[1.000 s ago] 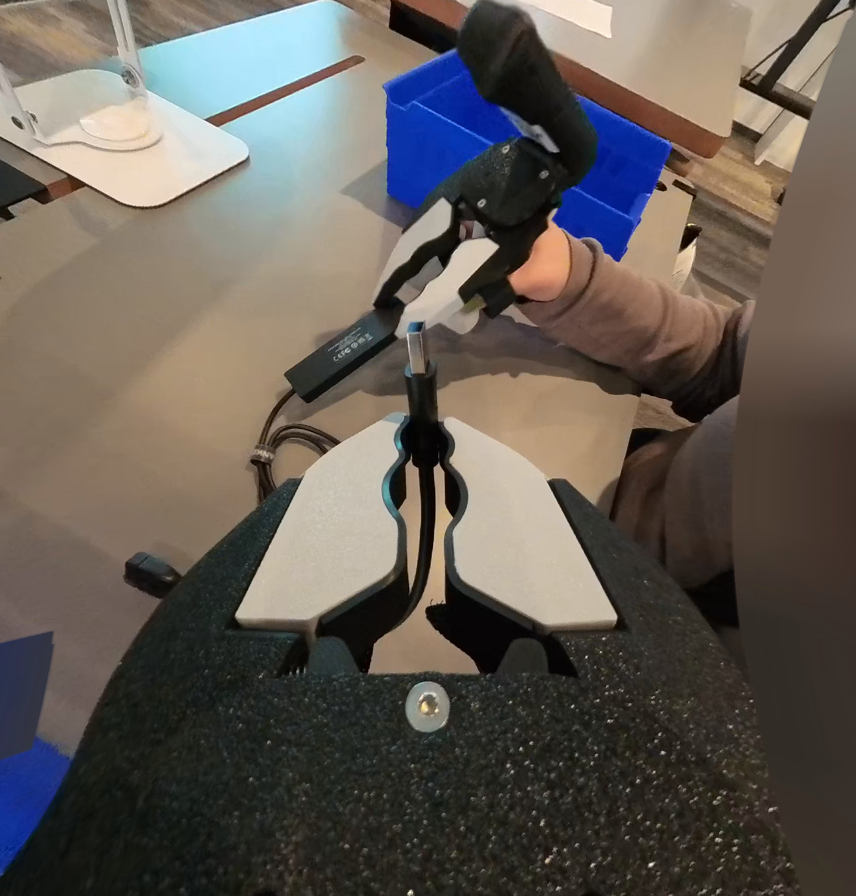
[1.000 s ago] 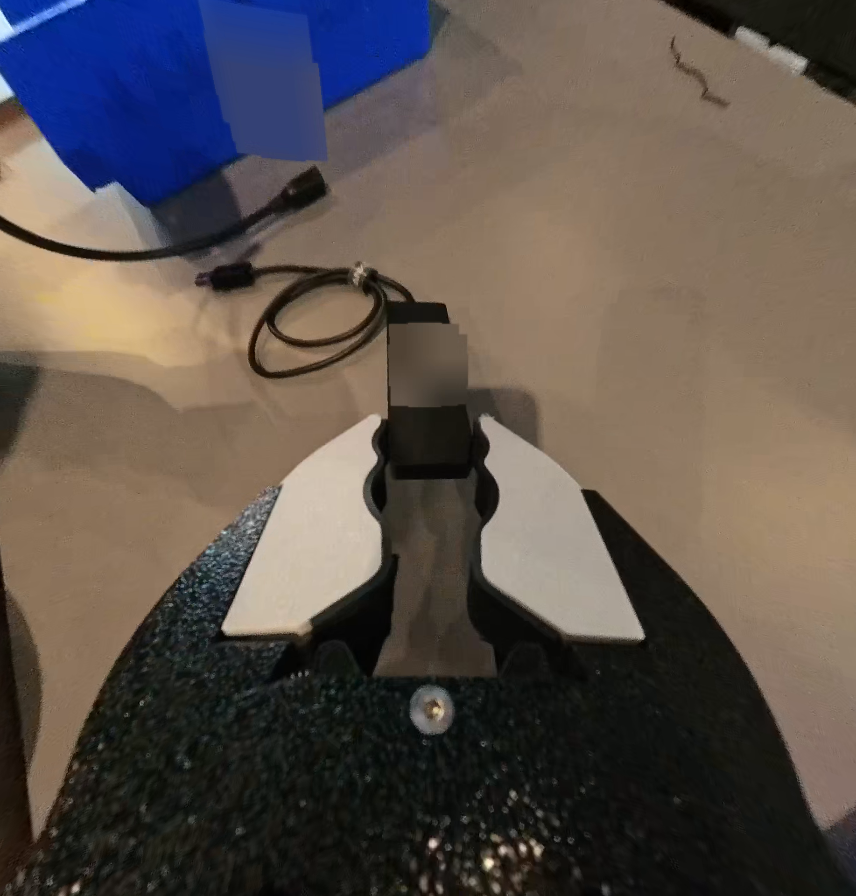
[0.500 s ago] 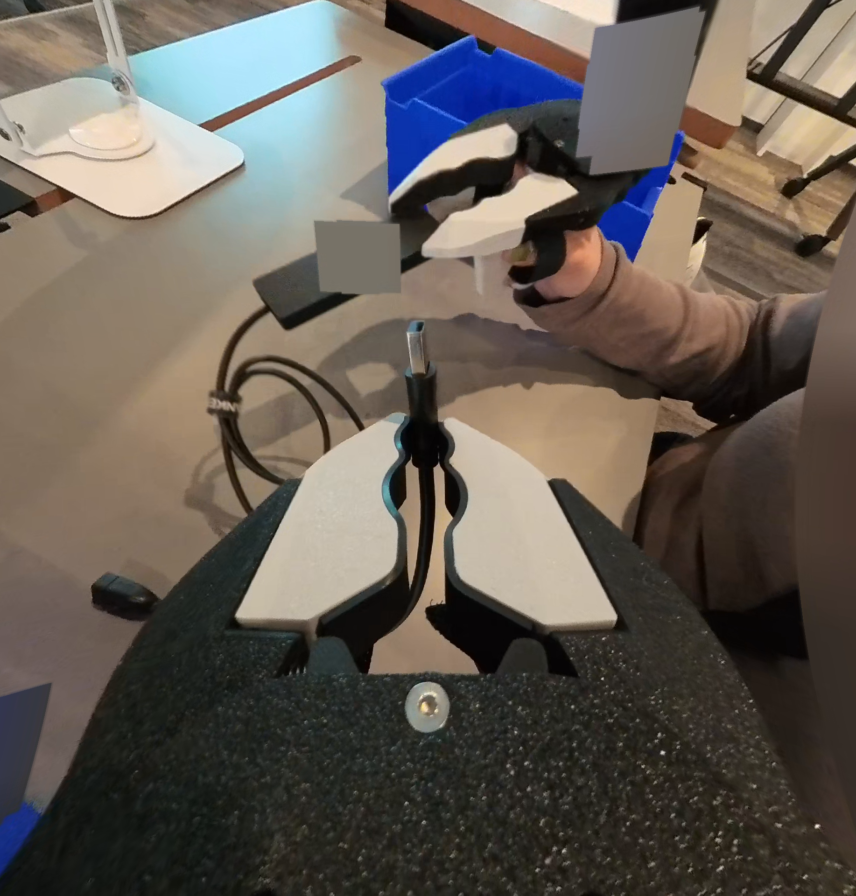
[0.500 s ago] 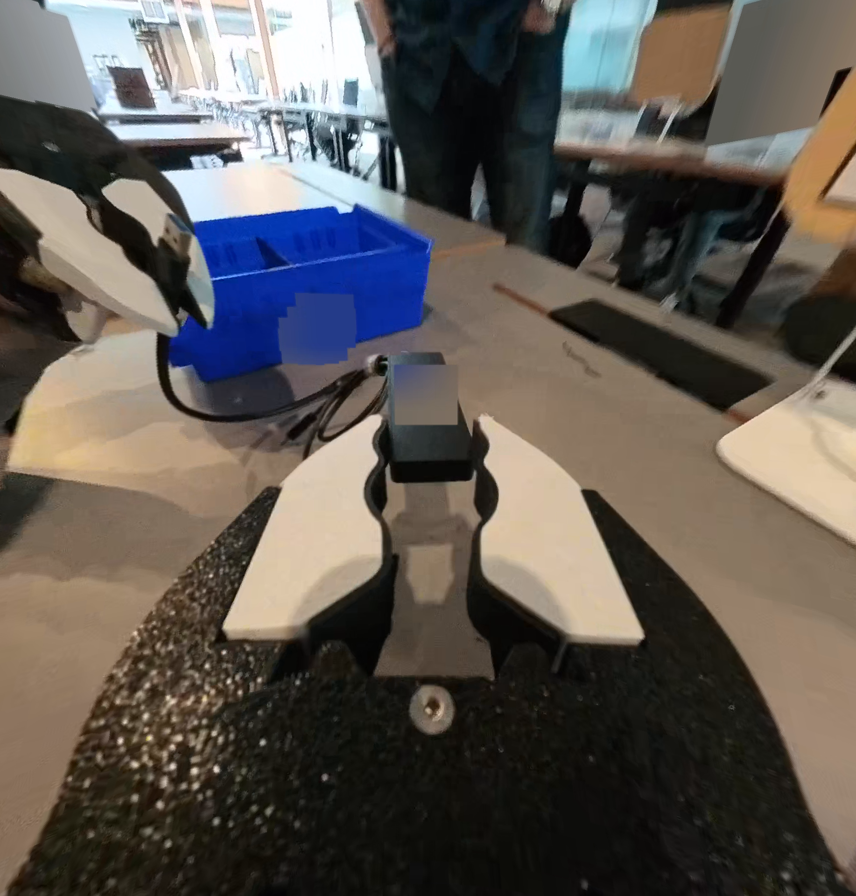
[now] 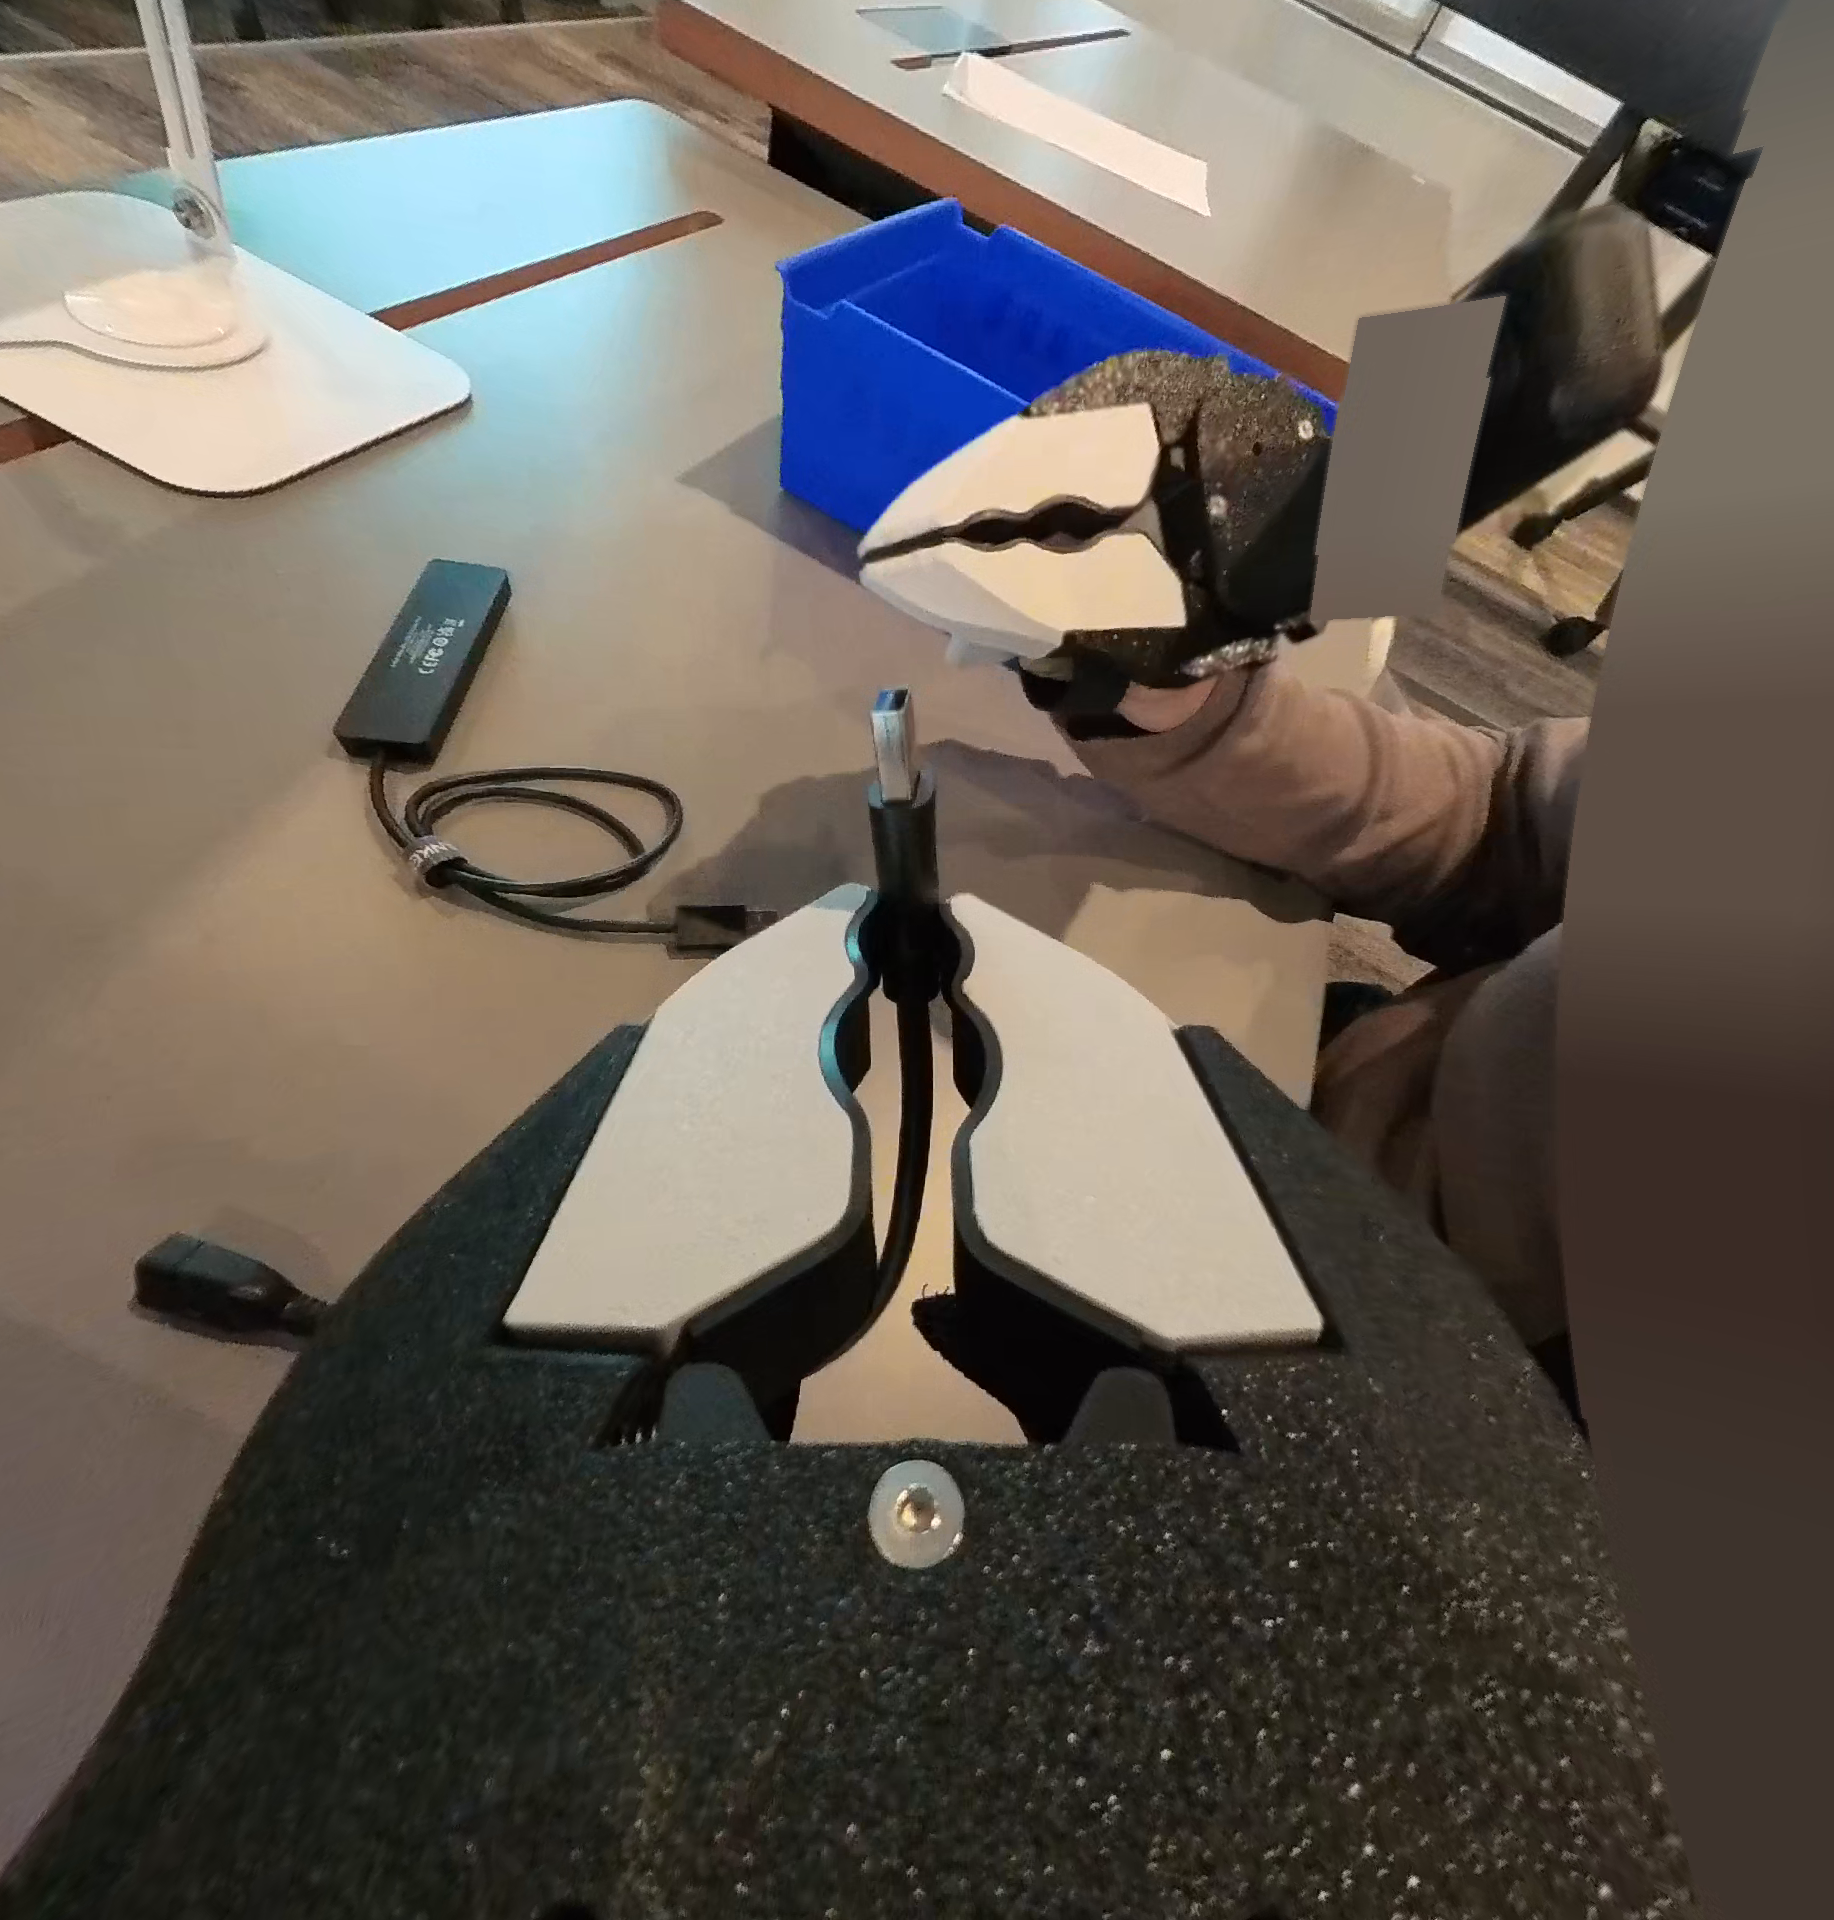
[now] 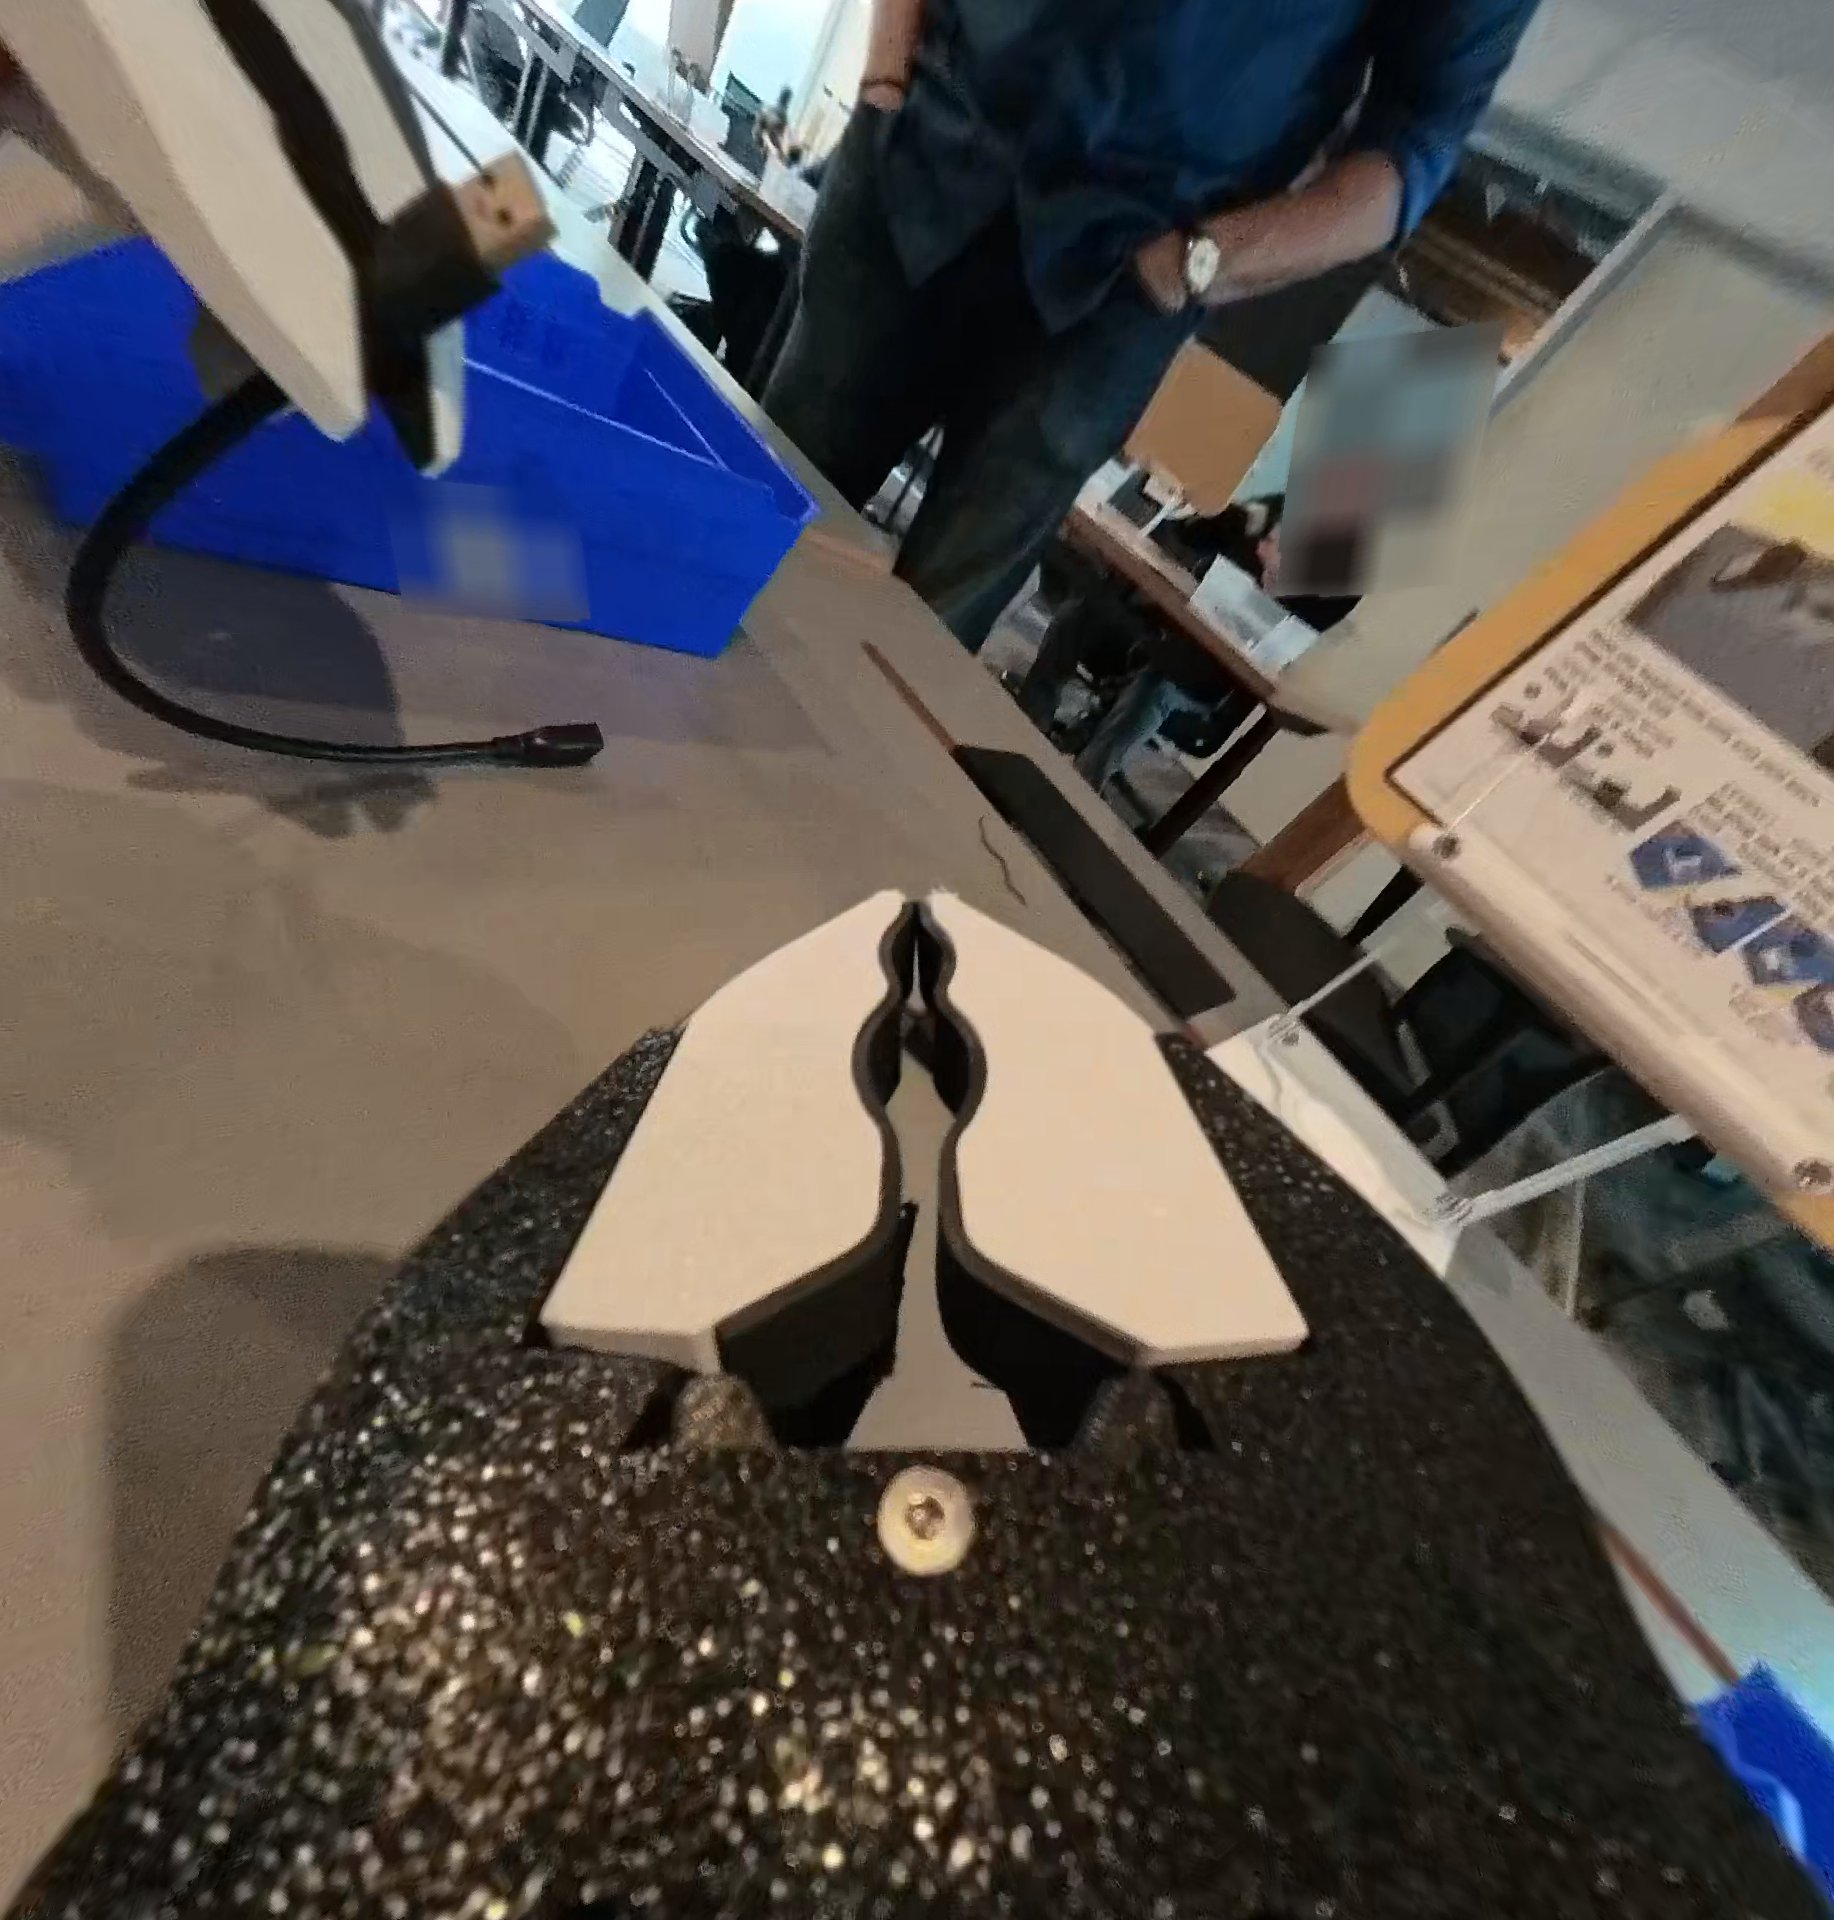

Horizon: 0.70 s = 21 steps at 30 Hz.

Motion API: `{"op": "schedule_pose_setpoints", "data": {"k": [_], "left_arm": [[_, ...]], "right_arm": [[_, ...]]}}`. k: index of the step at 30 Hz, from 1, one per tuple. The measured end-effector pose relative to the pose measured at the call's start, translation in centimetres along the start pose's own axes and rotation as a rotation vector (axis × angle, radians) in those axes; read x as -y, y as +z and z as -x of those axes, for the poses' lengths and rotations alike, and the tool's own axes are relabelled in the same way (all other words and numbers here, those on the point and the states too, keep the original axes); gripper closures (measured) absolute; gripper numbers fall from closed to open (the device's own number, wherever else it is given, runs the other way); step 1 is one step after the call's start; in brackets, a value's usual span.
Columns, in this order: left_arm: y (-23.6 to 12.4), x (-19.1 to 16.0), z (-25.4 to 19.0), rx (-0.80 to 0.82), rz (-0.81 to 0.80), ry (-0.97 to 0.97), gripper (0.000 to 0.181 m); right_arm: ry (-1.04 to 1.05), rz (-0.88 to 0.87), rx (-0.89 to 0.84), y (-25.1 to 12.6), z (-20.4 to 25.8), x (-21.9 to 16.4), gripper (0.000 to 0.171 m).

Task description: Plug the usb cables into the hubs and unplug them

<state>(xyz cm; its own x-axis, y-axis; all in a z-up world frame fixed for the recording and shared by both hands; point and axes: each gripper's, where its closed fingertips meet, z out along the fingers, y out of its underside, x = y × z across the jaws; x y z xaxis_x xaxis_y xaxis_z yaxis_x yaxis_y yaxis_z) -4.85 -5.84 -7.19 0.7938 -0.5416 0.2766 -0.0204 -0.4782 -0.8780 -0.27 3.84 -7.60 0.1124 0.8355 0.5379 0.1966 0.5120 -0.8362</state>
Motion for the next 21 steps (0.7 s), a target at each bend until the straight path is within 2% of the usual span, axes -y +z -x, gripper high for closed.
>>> {"op": "schedule_pose_setpoints", "data": {"k": [2,5,11,14,17,21], "left_arm": [[0.2,-0.1,0.4,0.024,0.005,-0.001,0.171],[0.6,-0.6,1.0,0.053,0.03,-0.002,0.171],[0.4,-0.8,1.2,0.057,0.046,0.001,0.171],[0.1,-0.8,1.5,0.061,0.037,-0.004,0.171],[-0.3,-0.8,2.0,0.059,0.023,-0.022,0.171],[-1.1,-0.7,2.1,0.065,0.012,-0.018,0.171]], "right_arm": [[0.077,0.026,0.02,0.3,-0.3,-0.8,0.168],[0.214,0.104,0.093,1.5,0.2,-3.1,0.152],[0.191,0.306,0.224,5.0,-1.6,-7.3,0.132],[0.268,0.384,0.286,7.3,-3.5,-8.7,0.124],[0.384,0.447,0.314,9.6,-5.3,-10.8,0.11],[0.474,0.562,0.429,11.5,-5.0,-14.4,0.097]]}}
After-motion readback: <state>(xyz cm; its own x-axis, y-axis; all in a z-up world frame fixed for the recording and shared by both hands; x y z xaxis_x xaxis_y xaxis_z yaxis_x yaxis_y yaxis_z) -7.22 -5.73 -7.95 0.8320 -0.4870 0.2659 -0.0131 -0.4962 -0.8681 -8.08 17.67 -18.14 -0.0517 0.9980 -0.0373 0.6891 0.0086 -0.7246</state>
